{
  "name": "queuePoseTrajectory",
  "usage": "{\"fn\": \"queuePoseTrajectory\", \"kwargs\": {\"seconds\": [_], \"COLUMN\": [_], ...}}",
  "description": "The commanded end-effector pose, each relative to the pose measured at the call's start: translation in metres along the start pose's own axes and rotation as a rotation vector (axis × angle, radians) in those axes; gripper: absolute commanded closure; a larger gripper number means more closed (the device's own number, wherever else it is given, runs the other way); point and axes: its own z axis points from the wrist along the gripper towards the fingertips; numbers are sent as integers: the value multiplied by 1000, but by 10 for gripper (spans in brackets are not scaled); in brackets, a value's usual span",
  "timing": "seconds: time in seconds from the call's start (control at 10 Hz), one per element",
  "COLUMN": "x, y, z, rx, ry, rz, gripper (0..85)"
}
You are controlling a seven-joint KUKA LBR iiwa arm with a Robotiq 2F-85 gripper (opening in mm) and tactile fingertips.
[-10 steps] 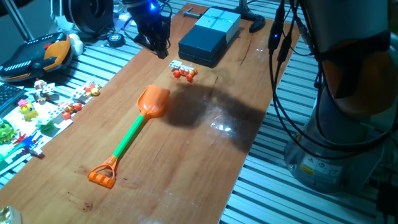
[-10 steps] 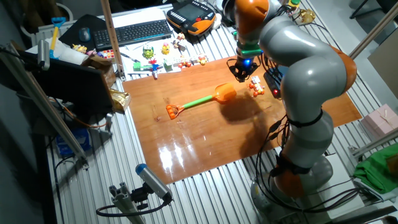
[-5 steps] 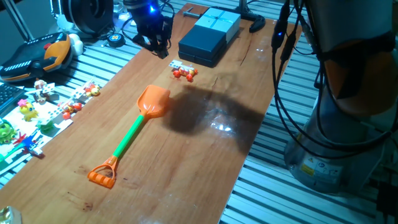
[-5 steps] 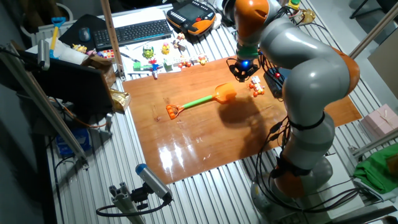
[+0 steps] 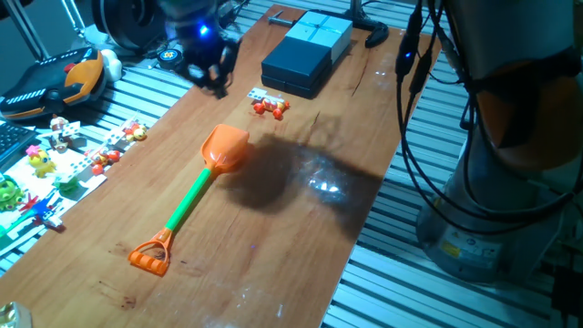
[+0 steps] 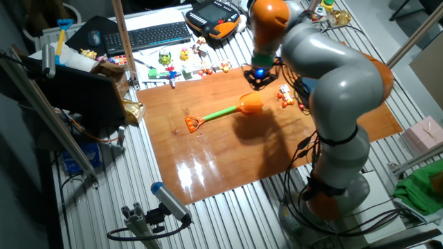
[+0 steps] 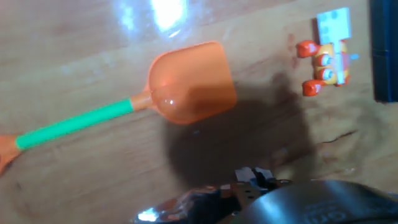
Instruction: Use a shovel to scoop up an object
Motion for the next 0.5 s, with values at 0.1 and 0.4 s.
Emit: {"fn": "queuePoseTrajectory", "kwargs": {"seconds": [0.1,0.4], "x": [17,25], "y": [42,73], "z": [5,26], "rx": [-20,-42], "ry": [42,-4], "rz": [325,408], "gripper": [843,843]}}
